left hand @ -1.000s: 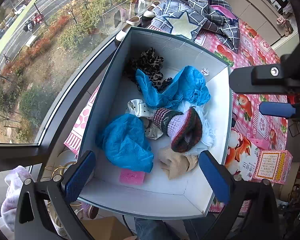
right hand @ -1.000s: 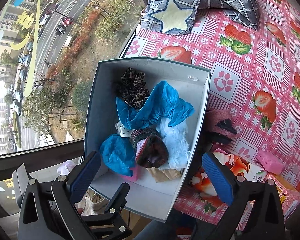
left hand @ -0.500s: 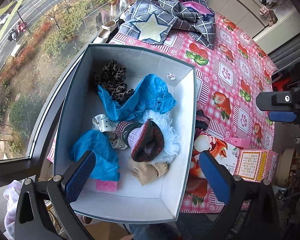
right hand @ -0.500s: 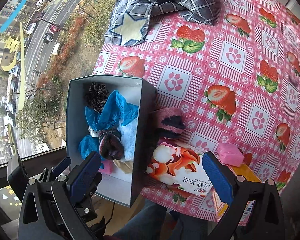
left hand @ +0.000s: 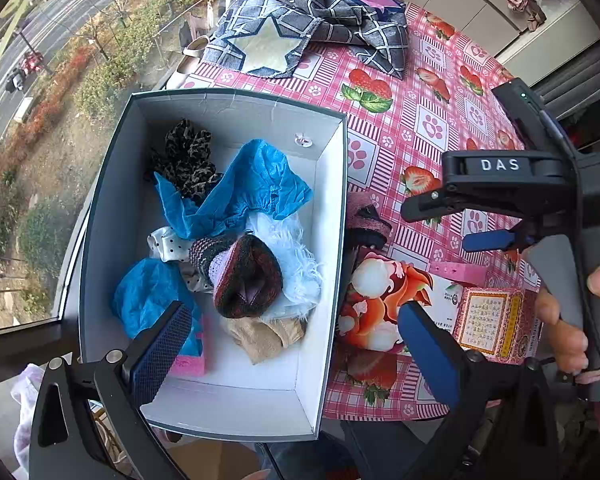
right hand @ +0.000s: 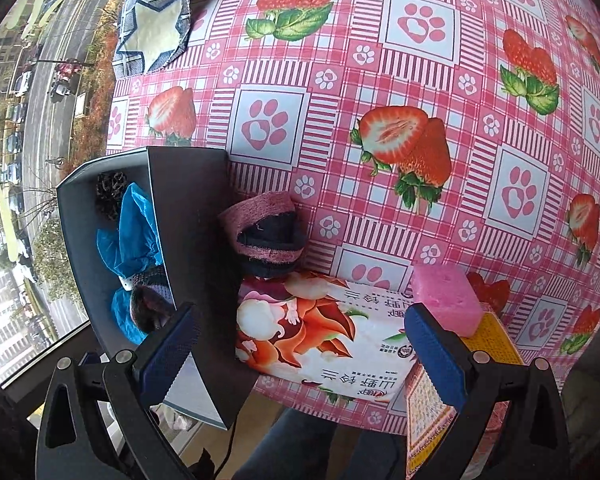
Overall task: Organize soft objects
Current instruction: 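Grasp the pink-cuffed dark knit sock with the right tool while the left tool moves toward the pink sponge, then grasp the pink sponge on the table with the left tool, then carry the pink sponge and knit sock with both tools over the white box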
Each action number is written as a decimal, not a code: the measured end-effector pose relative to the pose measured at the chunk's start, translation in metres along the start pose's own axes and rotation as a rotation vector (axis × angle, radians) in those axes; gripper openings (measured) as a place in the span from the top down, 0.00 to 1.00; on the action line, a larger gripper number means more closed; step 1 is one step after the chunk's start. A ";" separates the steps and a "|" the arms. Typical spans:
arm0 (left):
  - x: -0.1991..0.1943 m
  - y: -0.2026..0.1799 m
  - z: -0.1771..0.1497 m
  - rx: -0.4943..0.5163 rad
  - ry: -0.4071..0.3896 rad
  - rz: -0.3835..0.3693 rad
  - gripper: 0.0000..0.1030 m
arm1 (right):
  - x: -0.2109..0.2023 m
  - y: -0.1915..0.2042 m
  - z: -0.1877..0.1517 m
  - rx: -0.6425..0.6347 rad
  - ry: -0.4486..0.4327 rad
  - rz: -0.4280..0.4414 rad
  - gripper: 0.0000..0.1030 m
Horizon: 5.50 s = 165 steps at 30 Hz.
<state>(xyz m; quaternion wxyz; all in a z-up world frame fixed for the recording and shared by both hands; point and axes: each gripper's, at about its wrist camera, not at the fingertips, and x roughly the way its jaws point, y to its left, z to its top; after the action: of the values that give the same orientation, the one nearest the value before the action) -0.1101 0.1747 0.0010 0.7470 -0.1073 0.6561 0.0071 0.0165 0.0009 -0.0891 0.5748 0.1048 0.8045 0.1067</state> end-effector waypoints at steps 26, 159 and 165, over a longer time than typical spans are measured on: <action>0.008 -0.004 -0.017 0.016 0.057 0.072 0.00 | 0.076 0.016 0.020 -0.076 0.074 0.137 0.72; -0.060 -0.084 -0.035 0.300 -0.226 0.011 0.51 | -0.106 -0.054 -0.212 -0.029 -0.526 -0.119 0.77; -0.063 -0.063 -0.034 0.247 -0.233 0.024 0.51 | -0.102 -0.031 -0.206 -0.087 -0.514 -0.128 0.77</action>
<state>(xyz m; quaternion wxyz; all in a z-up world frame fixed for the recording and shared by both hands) -0.1432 0.1159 0.0683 0.8253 -0.0051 0.5622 -0.0524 -0.1476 -0.0690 0.0588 0.7696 0.0524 0.6319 0.0747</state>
